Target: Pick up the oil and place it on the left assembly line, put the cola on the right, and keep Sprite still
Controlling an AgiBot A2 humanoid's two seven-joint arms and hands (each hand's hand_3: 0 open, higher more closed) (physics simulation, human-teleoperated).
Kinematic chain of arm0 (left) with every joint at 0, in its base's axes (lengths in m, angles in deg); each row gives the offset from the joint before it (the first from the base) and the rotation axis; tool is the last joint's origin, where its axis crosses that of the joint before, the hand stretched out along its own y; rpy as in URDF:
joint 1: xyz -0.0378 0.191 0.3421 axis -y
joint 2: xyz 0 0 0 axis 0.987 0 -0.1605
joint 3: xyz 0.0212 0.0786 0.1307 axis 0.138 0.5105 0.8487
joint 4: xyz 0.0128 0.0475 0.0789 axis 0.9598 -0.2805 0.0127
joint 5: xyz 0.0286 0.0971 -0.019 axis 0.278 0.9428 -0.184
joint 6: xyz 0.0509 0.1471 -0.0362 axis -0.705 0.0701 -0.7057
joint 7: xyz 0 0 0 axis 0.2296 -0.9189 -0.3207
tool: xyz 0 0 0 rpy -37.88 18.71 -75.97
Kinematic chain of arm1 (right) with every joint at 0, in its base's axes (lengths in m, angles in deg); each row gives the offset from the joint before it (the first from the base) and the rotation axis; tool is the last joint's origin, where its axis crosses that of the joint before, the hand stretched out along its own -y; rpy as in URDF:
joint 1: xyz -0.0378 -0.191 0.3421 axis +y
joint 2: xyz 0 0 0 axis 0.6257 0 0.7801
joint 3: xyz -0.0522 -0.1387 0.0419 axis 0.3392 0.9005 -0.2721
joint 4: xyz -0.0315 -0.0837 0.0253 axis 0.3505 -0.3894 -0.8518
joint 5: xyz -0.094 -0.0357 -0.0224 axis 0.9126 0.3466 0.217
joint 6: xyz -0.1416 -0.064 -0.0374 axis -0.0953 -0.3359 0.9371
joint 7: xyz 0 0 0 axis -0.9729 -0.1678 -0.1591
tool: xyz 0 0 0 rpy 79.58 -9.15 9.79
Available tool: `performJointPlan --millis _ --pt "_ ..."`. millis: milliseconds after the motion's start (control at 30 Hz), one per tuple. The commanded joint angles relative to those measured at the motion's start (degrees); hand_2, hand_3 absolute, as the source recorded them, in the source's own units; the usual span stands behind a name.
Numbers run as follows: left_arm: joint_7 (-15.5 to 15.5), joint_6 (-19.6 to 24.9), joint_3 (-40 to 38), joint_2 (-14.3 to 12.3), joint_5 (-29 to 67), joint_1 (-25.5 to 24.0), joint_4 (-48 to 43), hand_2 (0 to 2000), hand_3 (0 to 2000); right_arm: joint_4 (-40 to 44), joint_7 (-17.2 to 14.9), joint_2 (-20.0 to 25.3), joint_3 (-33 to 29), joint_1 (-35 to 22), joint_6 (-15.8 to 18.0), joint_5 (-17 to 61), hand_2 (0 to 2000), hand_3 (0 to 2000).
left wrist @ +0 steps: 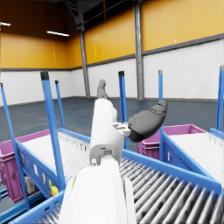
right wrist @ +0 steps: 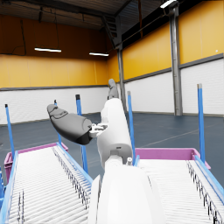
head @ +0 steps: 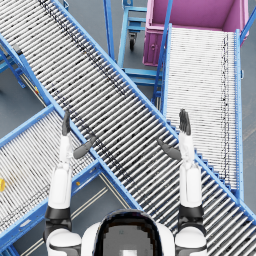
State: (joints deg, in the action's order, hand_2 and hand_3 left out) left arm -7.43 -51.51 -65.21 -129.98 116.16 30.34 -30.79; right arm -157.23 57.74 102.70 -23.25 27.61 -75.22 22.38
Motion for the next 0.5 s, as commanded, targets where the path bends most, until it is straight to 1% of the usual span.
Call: performJointPlan --millis 33,200,233,500 --pt "-0.24 -0.24 0.61 0.16 -1.44 -0.48 -0.36 0 0 -0.15 -0.24 -0.82 0.88 0.75 0.24 -1.11 0 0" --pt "-1.44 -1.44 3.67 0.98 -8.63 -2.86 -2.17 0 0 -0.92 -1.44 -4.93 5.27 4.48 1.43 -6.67 0 0" --pt "-1.89 -1.89 4.80 1.28 -11.32 -3.76 -2.84 0 0 -1.20 -1.89 -6.47 6.91 5.89 1.87 -8.75 0 0" --pt "-2.26 -2.27 5.76 1.52 -13.56 -4.48 -3.39 0 0 -1.43 -2.27 -7.70 8.30 7.01 2.24 -10.48 0 0"
